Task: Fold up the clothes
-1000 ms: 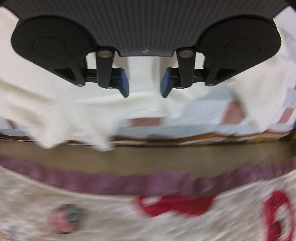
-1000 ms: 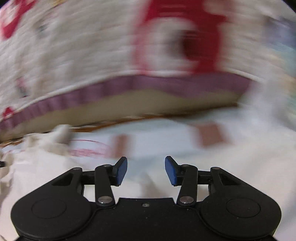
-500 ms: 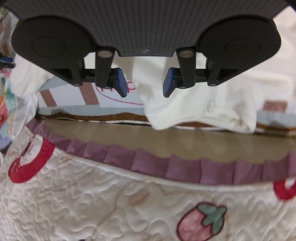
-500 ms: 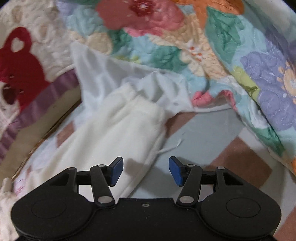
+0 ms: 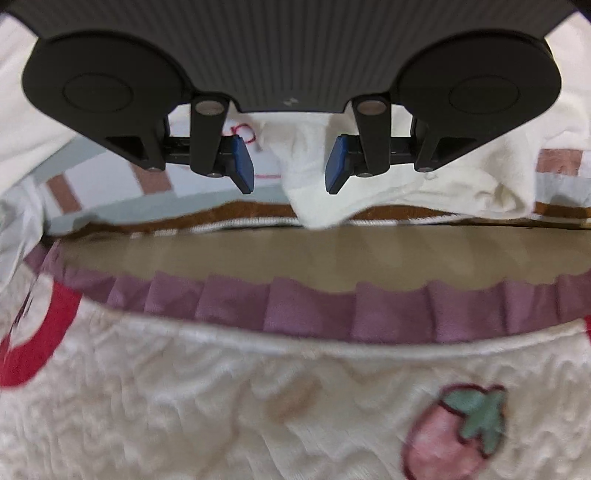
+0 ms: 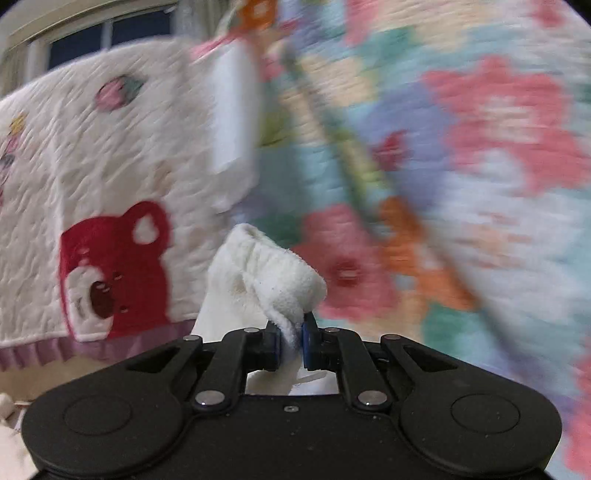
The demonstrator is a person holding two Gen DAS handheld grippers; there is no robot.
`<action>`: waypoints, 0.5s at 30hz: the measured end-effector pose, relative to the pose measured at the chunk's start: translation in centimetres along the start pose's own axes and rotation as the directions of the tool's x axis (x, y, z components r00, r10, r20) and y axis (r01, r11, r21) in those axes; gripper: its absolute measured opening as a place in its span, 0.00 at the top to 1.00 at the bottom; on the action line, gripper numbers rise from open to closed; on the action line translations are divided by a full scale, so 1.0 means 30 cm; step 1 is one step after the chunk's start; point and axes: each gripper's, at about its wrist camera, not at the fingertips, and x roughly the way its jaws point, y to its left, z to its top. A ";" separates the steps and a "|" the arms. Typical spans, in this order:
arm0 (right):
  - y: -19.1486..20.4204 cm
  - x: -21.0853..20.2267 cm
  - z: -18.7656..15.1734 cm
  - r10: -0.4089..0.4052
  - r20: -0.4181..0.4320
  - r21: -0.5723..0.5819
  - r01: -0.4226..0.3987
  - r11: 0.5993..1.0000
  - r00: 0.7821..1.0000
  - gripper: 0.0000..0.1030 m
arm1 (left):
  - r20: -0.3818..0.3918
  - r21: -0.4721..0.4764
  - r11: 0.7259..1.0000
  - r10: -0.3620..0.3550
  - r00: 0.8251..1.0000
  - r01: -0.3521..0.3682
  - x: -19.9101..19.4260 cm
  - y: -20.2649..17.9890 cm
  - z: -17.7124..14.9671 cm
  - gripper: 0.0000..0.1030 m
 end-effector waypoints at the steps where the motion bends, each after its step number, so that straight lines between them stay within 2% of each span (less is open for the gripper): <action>1: -0.030 -0.020 -0.038 -0.033 -0.033 -0.002 0.033 0.999 0.999 0.88 | -0.016 0.014 1.000 0.006 1.000 -0.006 0.019 -0.008 -0.006 0.58; 3: -0.070 -0.031 -0.125 -0.090 -0.126 -0.042 0.085 0.995 0.988 0.88 | -0.051 0.046 0.999 0.027 0.998 -0.025 0.047 -0.021 -0.028 0.58; 5: -0.110 -0.018 -0.211 -0.116 -0.249 -0.046 0.108 0.993 0.962 0.88 | -0.083 0.072 0.996 0.050 0.995 -0.044 0.063 -0.027 -0.050 0.58; 7: -0.147 0.005 -0.278 -0.119 -0.335 -0.018 0.120 0.993 0.935 0.88 | -0.100 0.100 0.993 0.069 0.993 -0.059 0.069 -0.027 -0.067 0.57; 9: -0.153 0.009 -0.305 -0.121 -0.357 -0.014 0.124 0.992 0.926 0.88 | -0.102 0.108 0.992 0.077 0.992 -0.066 0.061 -0.015 -0.069 0.51; 11: -0.153 0.012 -0.320 -0.124 -0.365 -0.019 0.126 0.992 0.923 0.88 | -0.110 0.088 0.994 0.075 0.991 -0.065 0.051 0.006 -0.060 0.51; 15: -0.178 0.028 -0.329 -0.122 -0.374 -0.029 0.120 0.992 0.920 0.87 | -0.045 0.013 0.999 0.044 0.998 -0.043 0.017 0.029 -0.018 0.51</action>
